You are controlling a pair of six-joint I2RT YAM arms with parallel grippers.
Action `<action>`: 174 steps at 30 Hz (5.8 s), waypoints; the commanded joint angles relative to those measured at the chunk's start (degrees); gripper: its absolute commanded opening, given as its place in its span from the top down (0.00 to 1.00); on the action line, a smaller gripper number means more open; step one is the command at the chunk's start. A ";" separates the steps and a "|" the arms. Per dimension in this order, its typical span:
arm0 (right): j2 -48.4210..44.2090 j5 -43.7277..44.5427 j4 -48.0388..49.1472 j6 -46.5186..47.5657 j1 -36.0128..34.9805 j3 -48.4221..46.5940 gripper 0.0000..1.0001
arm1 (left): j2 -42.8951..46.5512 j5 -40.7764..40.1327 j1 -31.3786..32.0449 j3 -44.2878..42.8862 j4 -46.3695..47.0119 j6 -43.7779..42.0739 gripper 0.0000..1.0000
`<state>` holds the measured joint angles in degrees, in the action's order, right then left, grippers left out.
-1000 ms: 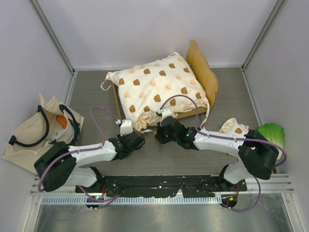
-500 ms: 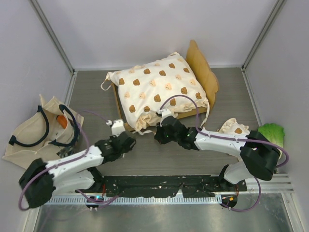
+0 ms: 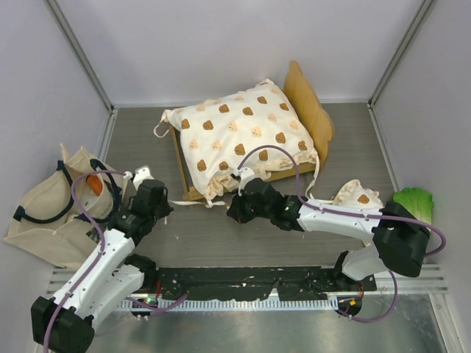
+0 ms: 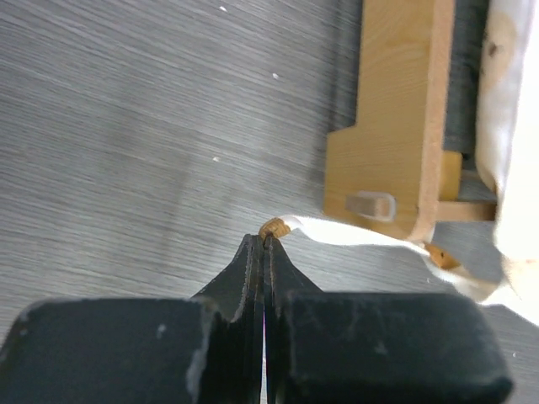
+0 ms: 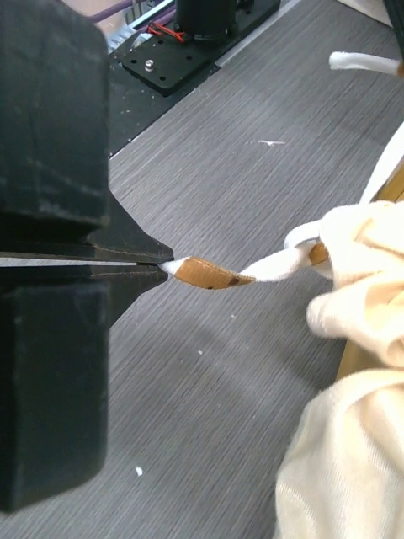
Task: Set up the pet bed
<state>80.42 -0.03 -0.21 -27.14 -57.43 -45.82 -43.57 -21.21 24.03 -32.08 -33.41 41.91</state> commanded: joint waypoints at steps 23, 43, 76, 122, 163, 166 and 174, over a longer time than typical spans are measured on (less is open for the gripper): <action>5.00 18.50 -0.14 -11.10 6.10 0.74 0.99 | -10.21 27.36 -40.54 -14.33 6.07 -20.55 1.00; 22.94 13.74 -3.75 -14.96 -9.28 -6.12 0.99 | -14.96 38.09 -44.42 -22.06 6.78 -20.81 1.00; 6.02 10.82 -8.57 11.39 -16.23 -10.78 0.33 | -14.36 43.20 -44.86 -25.23 -1.04 -21.43 0.01; -8.78 -0.23 -28.19 8.78 44.26 -24.25 0.99 | -16.10 19.13 14.54 -30.50 9.85 -24.06 0.00; -24.88 8.65 -26.77 -7.05 27.02 -8.67 0.85 | -49.85 -5.85 36.61 -30.76 33.85 -36.29 0.70; -25.14 8.99 -28.08 -5.83 27.02 -9.20 0.78 | -50.12 -6.82 36.35 -31.82 30.86 -36.20 0.92; -32.61 14.98 -30.99 0.67 27.02 -15.86 0.40 | -44.50 -2.79 30.83 -27.00 29.63 -31.02 1.00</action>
<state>52.38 14.04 -29.65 -29.58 -30.28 -55.68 -92.97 -24.99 59.13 -61.49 -3.90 6.90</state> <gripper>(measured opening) 0.578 0.011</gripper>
